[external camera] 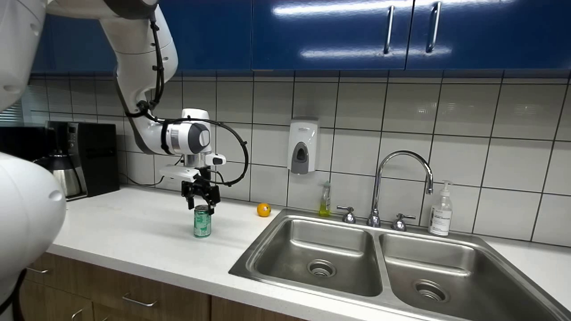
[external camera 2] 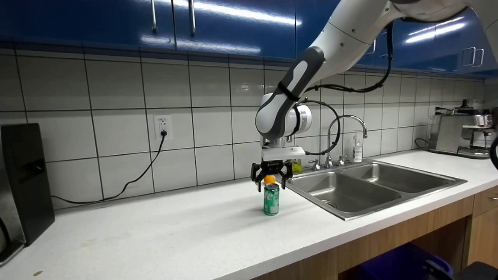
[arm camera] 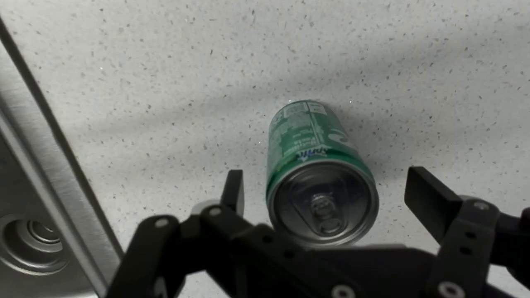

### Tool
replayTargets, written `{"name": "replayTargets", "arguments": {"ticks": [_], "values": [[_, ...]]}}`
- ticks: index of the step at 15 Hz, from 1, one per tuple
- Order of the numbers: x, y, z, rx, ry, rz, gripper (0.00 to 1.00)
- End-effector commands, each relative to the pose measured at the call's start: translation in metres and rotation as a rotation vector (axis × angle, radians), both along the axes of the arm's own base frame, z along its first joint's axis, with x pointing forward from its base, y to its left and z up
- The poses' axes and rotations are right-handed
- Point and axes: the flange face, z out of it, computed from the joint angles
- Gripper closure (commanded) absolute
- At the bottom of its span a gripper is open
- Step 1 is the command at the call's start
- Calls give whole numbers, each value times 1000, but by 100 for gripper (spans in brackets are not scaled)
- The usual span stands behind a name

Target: Put the can inside the sink

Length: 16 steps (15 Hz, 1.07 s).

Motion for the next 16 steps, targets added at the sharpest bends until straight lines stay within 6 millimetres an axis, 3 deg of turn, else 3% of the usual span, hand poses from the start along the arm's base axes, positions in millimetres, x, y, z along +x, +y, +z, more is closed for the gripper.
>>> {"name": "replayTargets", "arguments": {"ticks": [1, 13, 14, 15, 16], "values": [[10, 0, -2, -23, 14, -16, 0], [16, -4, -11, -44, 44, -28, 0], [17, -4, -11, -44, 46, -27, 25], [16, -4, -11, -45, 49, -27, 26], [16, -4, -11, -48, 56, -30, 35]]}}
